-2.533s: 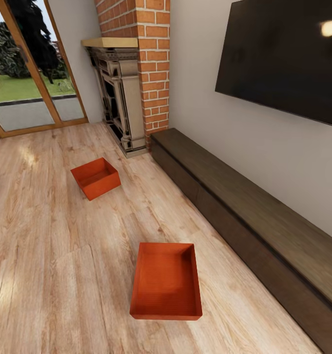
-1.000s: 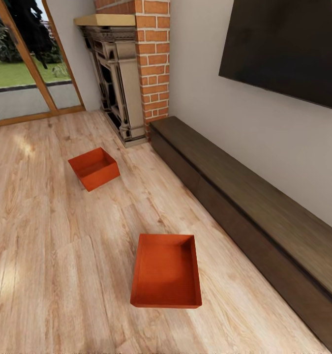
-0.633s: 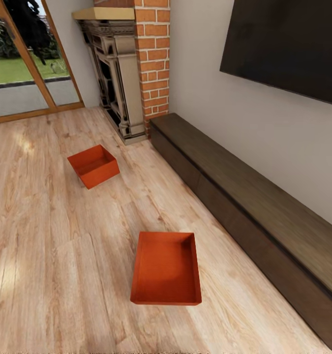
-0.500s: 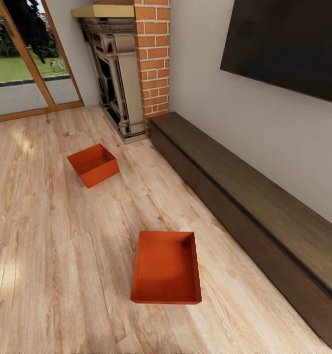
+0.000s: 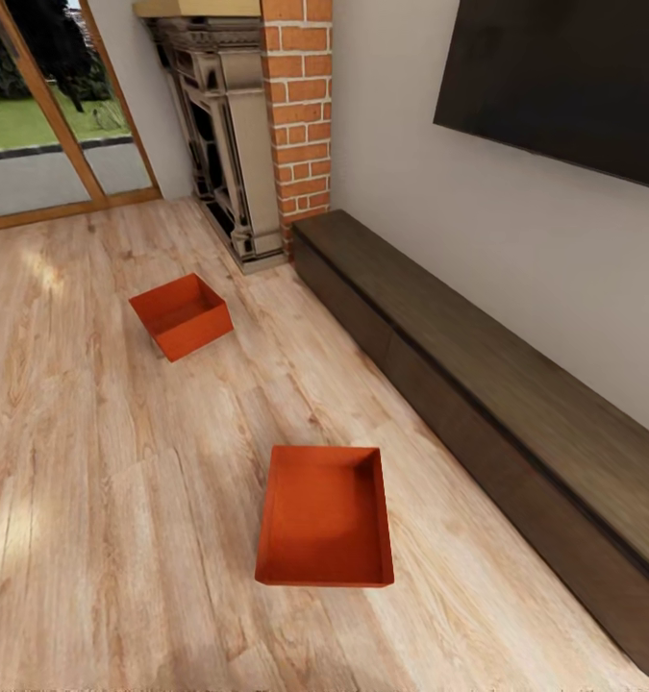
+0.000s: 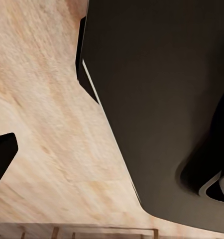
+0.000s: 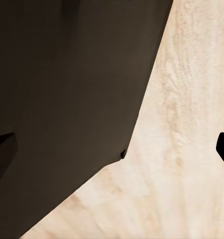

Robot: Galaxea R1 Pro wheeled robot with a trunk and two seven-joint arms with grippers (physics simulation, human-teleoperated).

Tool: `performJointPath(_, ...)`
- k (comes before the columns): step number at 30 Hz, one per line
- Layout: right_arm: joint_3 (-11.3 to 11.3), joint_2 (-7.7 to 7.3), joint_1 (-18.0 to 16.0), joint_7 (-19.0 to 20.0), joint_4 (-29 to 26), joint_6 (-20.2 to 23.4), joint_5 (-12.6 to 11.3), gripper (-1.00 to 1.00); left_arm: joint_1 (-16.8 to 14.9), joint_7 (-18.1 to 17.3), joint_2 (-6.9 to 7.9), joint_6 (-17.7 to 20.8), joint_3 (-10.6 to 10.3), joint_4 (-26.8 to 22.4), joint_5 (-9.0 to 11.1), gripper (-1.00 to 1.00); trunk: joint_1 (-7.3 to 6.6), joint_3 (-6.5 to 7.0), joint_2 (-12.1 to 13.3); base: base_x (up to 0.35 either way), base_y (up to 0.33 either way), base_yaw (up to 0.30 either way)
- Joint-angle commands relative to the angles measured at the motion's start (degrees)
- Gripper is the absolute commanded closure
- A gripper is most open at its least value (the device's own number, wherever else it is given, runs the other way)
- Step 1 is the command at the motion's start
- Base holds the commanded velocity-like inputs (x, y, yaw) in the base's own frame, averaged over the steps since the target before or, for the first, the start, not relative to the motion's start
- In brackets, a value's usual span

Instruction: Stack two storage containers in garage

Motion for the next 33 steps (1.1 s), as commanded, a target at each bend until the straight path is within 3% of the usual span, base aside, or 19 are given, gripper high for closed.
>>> performJointPath(1, 0.3, 0.01, -0.1, -0.4, 0.2, -0.2, 0.6, -1.0, 0.0, 0.0, -0.01, -0.1, 0.1, 0.0, 0.2, -1.0, 0.0, -0.12, 0.0, 0.0, 0.0, 0.0)
performJointPath(15, 0.3, 0.02, -0.1, -0.4, 0.2, -0.2, 0.4, -1.0, 0.0, 0.0, -0.01, -0.1, 0.1, 0.0, 0.2, -1.0, 0.0, -1.35, 0.0, 0.0, 0.0, 0.0)
performJointPath(33, 0.3, 0.33, -0.1, -0.8, 0.2, -0.2, 0.9, -1.0, 0.0, 0.0, -0.04, -0.1, 0.0, 0.0, 0.2, -1.0, 0.0, -1.48, 0.0, 0.0, 0.0, 0.0)
